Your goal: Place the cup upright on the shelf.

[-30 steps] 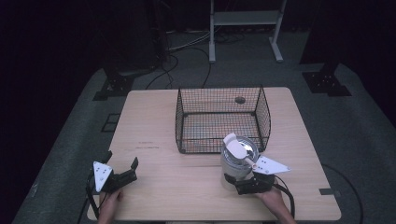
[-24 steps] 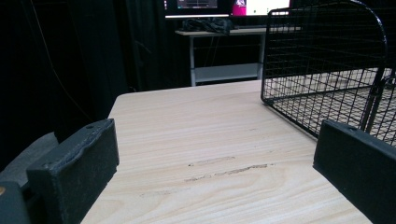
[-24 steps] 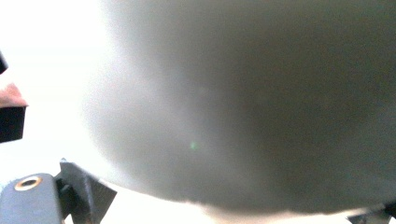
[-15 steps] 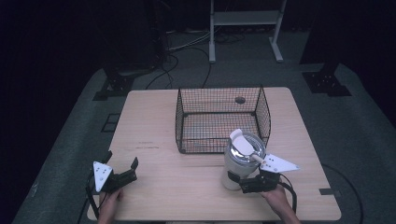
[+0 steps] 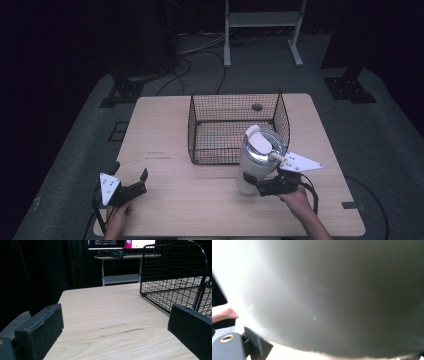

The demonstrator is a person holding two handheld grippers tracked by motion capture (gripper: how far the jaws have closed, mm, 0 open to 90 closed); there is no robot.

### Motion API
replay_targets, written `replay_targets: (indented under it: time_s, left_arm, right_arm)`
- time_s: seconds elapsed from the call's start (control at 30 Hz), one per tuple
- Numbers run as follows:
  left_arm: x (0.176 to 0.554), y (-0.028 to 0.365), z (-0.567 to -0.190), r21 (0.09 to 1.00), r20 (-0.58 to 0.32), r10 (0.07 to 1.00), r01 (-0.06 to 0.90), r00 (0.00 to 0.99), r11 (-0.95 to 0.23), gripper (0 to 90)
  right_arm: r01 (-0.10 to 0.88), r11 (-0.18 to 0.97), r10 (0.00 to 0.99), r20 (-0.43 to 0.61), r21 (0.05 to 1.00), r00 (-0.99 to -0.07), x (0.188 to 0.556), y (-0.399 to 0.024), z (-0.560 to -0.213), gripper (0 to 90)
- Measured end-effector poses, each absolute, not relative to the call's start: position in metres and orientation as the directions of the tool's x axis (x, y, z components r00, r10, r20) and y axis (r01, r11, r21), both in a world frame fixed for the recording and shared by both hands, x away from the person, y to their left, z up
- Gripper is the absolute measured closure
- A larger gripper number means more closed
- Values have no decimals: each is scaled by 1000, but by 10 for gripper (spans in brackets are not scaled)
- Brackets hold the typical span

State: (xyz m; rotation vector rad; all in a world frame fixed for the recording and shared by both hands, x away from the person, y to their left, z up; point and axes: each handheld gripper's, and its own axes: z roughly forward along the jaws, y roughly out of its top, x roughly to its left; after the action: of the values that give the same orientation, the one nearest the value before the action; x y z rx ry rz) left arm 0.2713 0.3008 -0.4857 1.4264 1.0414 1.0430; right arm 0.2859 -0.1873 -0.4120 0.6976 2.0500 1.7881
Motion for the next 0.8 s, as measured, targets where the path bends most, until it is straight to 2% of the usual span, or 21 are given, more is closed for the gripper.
replay_targets:
  time_s: [0.8]
  left_arm:
    - [272, 301, -486, 995, 61, 968, 64, 245, -79, 0]
  right_arm:
    - [95, 70, 536, 43, 993, -843, 315, -169, -355, 90]
